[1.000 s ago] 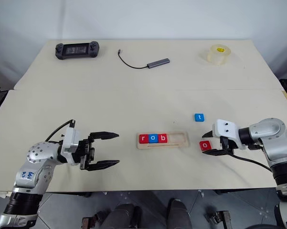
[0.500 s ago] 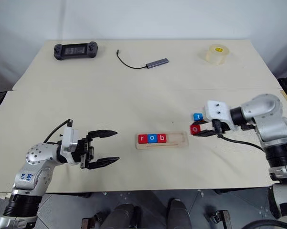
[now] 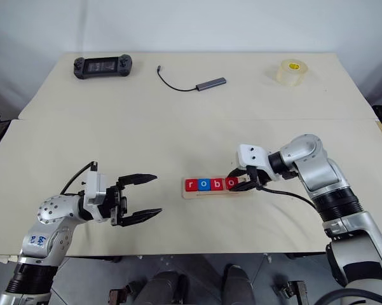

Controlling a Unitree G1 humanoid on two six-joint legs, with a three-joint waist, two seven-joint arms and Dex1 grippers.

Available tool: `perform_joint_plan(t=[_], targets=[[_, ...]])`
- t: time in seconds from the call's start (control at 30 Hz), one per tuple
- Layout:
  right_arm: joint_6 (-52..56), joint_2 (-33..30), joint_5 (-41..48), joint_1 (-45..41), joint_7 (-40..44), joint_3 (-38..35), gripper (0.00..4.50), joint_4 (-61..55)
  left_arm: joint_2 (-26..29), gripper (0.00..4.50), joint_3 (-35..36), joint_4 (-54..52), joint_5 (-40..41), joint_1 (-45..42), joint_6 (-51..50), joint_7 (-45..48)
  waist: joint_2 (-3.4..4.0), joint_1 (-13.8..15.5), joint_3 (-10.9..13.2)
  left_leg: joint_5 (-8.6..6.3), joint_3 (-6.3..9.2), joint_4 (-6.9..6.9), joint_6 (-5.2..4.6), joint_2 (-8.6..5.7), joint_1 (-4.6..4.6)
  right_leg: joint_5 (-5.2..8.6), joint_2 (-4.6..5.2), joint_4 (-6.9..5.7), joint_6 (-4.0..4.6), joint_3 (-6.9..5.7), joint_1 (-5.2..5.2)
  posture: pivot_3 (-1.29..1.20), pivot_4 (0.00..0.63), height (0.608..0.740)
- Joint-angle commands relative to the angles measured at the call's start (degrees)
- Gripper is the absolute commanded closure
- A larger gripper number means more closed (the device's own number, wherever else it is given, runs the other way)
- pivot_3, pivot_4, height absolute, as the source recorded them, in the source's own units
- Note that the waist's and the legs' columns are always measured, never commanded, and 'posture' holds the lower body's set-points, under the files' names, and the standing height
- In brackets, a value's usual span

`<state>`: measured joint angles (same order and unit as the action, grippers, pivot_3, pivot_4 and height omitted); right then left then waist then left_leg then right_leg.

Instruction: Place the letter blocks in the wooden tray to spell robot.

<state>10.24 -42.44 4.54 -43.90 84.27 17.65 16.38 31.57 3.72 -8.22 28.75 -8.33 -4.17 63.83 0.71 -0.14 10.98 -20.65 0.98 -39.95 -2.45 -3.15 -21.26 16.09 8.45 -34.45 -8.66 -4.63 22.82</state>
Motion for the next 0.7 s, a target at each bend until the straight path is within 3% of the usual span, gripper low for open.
perform_joint_plan(t=[0.03,0.2,0.5,0.7], targets=[[-1.38,0.15,-0.88,-1.69,-0.57,-0.59,3.05,1.36,-0.12,0.00,0.43,-2.14,0.15,0.52,1.09,-0.64,0.00,0.04,0.00,0.00,0.00,0.00,0.00,0.00,0.00,0.00,0.00,0.00,0.00,0.00,0.00,0.00,0.150,0.740],[-0.50,1.66,-1.42,-2.39,-1.65,-0.72,3.05,2.85,-0.33,0.00,0.38,-2.34,0.09,0.69,1.34,-1.41,0.00,-0.05,0.00,0.00,0.01,0.00,0.00,0.00,0.00,0.00,-0.01,0.00,0.00,0.00,0.00,0.00,0.150,0.740],[2.99,1.04,0.84,-2.83,-1.23,-3.51,0.03,0.98,-0.03,0.00,0.44,-2.33,0.23,0.79,1.45,-1.87,0.00,-0.01,0.00,0.00,0.01,0.00,0.00,0.00,0.00,0.00,0.00,0.00,0.00,0.00,0.00,0.00,0.150,0.740],[3.28,-3.55,1.56,-0.65,-1.04,-6.65,0.03,0.29,-0.19,0.00,0.16,-1.84,0.14,0.36,1.60,-1.73,0.00,0.16,0.00,0.00,0.01,0.00,0.00,-0.02,0.00,0.00,0.01,0.00,0.00,0.00,-0.01,0.00,0.150,0.740]])
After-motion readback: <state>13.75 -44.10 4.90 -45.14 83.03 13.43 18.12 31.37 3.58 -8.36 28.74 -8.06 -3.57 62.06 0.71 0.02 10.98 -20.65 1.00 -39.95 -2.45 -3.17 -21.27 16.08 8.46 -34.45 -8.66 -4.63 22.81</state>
